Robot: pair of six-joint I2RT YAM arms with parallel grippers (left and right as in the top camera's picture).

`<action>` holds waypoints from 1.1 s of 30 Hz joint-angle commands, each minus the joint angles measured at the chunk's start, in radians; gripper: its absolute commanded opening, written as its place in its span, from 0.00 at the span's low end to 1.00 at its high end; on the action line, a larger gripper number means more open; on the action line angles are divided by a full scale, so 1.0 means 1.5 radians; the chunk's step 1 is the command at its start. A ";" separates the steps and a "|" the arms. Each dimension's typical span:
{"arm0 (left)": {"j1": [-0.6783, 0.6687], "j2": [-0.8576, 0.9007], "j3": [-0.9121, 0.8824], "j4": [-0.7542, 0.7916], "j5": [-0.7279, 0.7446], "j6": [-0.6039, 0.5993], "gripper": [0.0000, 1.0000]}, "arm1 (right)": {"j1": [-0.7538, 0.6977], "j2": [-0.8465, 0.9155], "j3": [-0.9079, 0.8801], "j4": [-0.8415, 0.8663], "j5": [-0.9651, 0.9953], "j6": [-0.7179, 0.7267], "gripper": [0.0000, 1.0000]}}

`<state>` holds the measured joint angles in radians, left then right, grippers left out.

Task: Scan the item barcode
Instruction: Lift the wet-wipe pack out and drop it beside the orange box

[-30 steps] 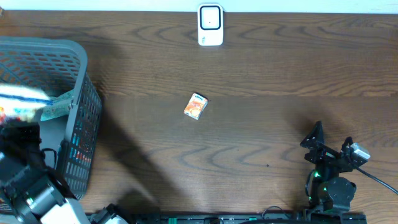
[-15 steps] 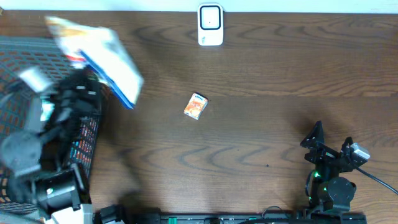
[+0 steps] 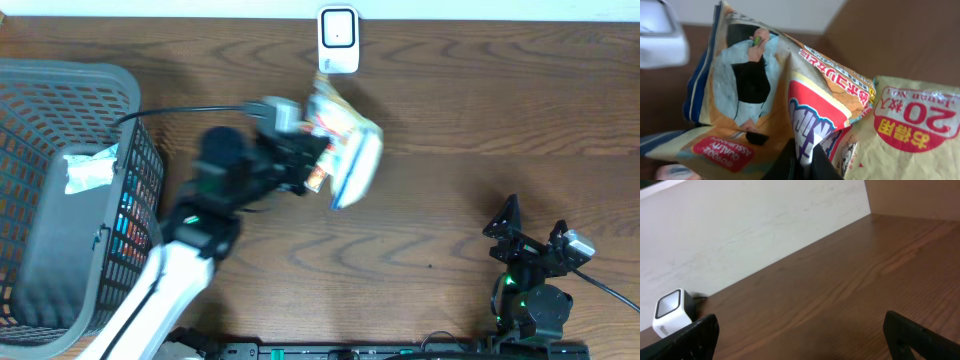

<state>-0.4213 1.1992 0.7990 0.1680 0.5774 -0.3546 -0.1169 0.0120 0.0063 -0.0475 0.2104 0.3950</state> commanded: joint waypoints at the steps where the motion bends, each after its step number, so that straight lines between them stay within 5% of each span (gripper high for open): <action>1: -0.080 0.092 0.012 0.029 -0.088 0.136 0.07 | 0.004 -0.004 -0.001 -0.001 0.005 0.008 0.99; 6: -0.137 0.248 0.012 0.035 -0.203 0.167 0.07 | 0.004 -0.004 -0.001 -0.001 0.005 0.008 0.99; 14: -0.139 0.361 0.012 0.067 -0.203 0.147 0.08 | 0.004 -0.004 -0.001 -0.001 0.005 0.008 0.99; 15: -0.139 0.366 0.012 0.071 -0.204 0.139 0.13 | 0.004 -0.004 -0.001 -0.001 0.005 0.008 0.99; 18: -0.139 0.374 0.012 0.074 -0.204 0.120 0.74 | 0.004 -0.004 -0.001 -0.001 0.005 0.008 0.99; 20: -0.139 0.371 0.012 0.074 -0.204 0.118 0.98 | 0.004 -0.004 -0.001 -0.001 0.005 0.008 0.99; 33: -0.122 0.096 0.013 -0.066 -0.253 0.082 1.00 | 0.004 -0.004 -0.001 -0.001 0.005 0.008 0.99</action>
<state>-0.6243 1.4956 0.7990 0.1215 0.2626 -0.2169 -0.1169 0.0116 0.0063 -0.0475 0.2104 0.3950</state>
